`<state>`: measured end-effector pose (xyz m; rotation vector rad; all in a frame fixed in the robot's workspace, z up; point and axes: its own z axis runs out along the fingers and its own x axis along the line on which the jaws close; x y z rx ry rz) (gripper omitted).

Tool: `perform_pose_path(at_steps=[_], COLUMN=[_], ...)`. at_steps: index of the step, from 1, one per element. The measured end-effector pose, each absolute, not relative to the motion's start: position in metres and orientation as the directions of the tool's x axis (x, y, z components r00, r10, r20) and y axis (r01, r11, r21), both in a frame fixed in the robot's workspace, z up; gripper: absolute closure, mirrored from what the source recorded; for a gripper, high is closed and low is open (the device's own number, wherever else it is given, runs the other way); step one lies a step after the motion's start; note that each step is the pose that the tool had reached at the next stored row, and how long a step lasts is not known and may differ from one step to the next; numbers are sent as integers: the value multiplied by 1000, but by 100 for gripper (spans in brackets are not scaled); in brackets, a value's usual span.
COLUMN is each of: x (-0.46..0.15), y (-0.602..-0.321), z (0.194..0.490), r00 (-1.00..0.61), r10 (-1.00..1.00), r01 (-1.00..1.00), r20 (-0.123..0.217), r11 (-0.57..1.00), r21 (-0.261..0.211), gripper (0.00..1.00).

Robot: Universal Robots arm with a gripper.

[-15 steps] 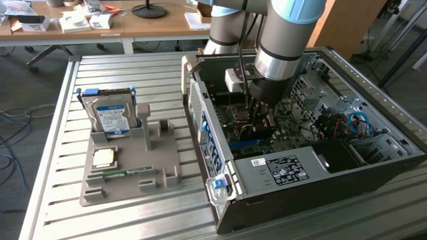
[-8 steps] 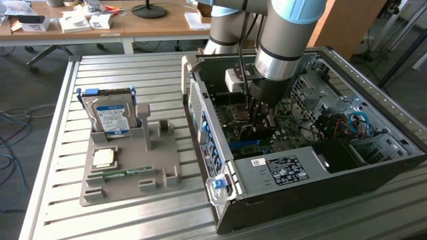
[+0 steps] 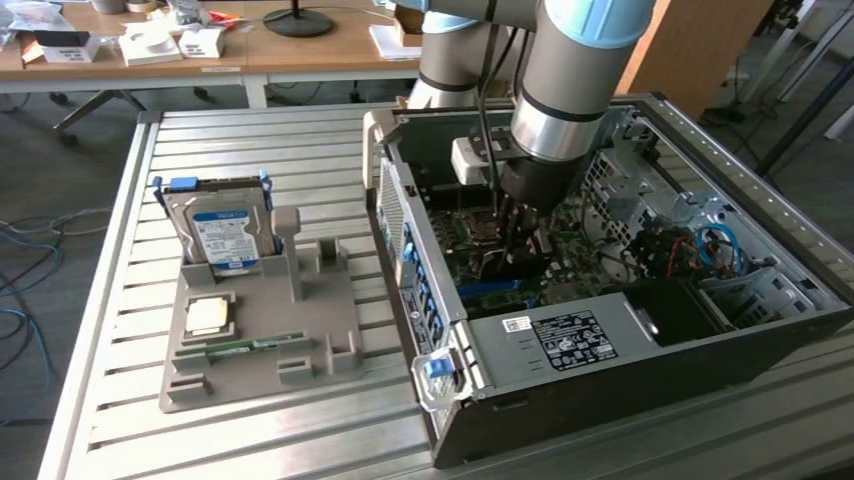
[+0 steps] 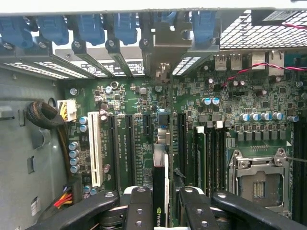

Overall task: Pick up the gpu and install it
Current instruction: 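Insert the gpu into the slot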

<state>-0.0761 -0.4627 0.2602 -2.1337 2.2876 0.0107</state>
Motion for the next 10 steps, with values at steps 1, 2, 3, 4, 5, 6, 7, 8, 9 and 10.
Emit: perform_pose_path(at_steps=[1,2,3,4,5,6,7,8,9,10], x=[-76,-76,-76,-76,-76,-76,-76,-76,-76,-76], y=[-463,-463,-463,-463,-463,-463,-463,-463,-464,-464], z=[260,260,260,260,260,260,260,260,260,260], r00=[-70,-69,-69,-69,-69,-69,-69,-69,-69,-69], r10=[-997,-997,-997,-997,-997,-997,-997,-997,-997,-997], r01=[-998,-998,-998,-998,-998,-998,-998,-998,-998,-998], r20=[-14,-14,-14,-14,-14,-15,-14,-14,-14,-14], r11=[70,69,69,69,69,69,69,69,69,69], r21=[-4,-4,-4,-4,-4,-4,-4,-4,-4,-4], gripper=[74,74,74,74,74,74,74,74,74,74])
